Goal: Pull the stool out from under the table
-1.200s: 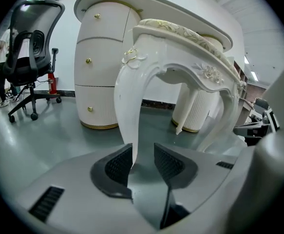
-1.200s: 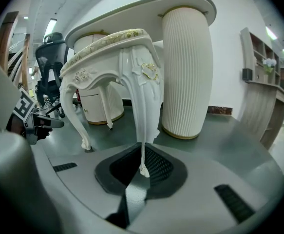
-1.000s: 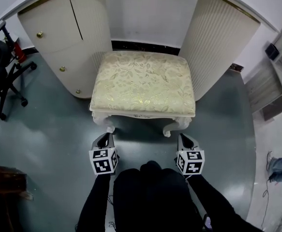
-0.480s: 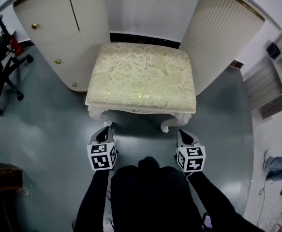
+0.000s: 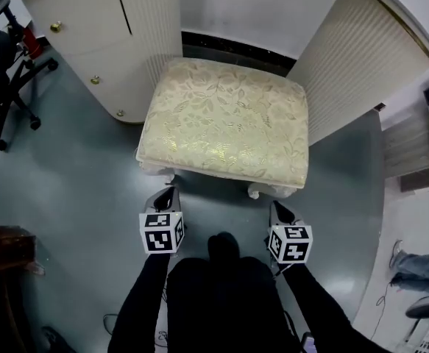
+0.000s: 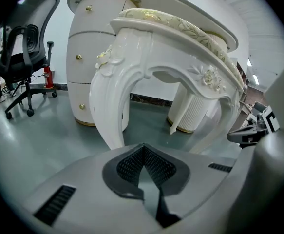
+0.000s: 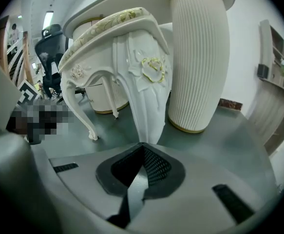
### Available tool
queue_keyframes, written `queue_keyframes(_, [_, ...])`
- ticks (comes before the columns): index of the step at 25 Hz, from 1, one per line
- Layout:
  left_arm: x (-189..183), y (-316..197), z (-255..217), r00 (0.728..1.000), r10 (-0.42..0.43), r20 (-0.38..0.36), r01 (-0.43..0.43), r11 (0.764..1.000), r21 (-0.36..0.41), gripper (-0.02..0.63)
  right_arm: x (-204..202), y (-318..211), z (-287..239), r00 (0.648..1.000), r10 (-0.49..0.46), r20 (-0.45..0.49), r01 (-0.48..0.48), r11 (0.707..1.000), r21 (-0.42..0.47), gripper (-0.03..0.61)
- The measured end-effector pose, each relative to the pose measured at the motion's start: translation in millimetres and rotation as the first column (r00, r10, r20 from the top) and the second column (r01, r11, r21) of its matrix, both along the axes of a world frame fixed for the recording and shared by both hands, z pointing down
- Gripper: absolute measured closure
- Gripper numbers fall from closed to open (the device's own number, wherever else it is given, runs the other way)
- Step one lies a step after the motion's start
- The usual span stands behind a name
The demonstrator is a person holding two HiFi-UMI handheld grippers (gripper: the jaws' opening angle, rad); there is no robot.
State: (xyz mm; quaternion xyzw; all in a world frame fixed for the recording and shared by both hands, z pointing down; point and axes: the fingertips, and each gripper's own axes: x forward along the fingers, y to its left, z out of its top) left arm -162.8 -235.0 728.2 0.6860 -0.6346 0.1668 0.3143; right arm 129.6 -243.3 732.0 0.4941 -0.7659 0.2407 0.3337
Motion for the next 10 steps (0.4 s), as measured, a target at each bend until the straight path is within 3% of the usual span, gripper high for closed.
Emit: queue_keyframes(10, [4, -2, -45, 0.999, 0.038, 0.032, -0.033, 0.991, -0.133, 0.607, -11, -6, -46, 1.000, -0.024, 0.001, 0.023, 0.991, -0.130, 0.577])
